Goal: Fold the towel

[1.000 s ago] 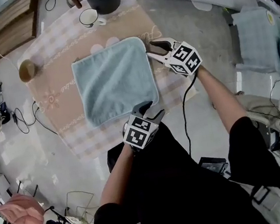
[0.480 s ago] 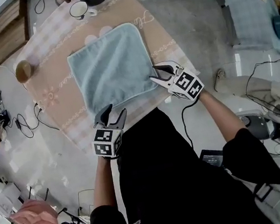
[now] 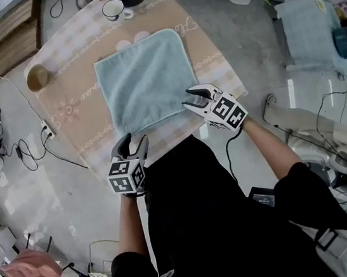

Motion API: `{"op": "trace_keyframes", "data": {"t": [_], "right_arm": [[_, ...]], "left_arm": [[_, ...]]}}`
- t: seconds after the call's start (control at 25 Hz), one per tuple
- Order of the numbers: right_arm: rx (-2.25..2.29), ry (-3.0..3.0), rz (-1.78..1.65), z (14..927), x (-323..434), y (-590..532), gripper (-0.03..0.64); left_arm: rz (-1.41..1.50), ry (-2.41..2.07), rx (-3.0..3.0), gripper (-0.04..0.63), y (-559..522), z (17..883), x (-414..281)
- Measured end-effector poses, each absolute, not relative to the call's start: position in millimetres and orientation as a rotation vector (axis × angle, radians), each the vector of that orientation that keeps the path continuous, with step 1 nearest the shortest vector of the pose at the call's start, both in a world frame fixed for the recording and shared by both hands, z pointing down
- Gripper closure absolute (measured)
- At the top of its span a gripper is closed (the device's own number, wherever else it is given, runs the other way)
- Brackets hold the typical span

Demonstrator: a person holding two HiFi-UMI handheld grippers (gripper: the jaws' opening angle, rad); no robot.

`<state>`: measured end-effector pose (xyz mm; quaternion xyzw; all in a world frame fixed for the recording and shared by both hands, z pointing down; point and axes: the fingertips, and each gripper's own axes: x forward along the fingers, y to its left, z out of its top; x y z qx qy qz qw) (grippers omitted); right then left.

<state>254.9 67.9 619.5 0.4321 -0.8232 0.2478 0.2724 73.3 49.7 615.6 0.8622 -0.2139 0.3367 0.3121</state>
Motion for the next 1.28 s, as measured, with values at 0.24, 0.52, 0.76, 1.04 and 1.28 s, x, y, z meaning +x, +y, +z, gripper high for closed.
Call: {"op": "trace_keyframes", "data": {"t": [0.24,0.52,0.76,1.04,1.28], "right_arm": [[1.023,-2.277,0.542,598,218,12,0.468],[0.755,-2.303,0.376,590,178,-101,0.468],[0.639,-2.259,0.379,605,146,-193,0.468],[0.458,-2.098,0.537,645,122,-239,0.448],[0.435,-1.952,0.646,673,119,-242,0.443]], "left_arm": [[0.796,-0.690,2.218,0.387,50,611,46],[0.597,-0.867,2.060,0.387,21,617,33],[0.508,-0.977,1.950,0.387,0,631,19],[0.440,-1.041,1.820,0.387,1,646,15],[0.408,-1.023,1.760,0.387,1,656,13]]}}
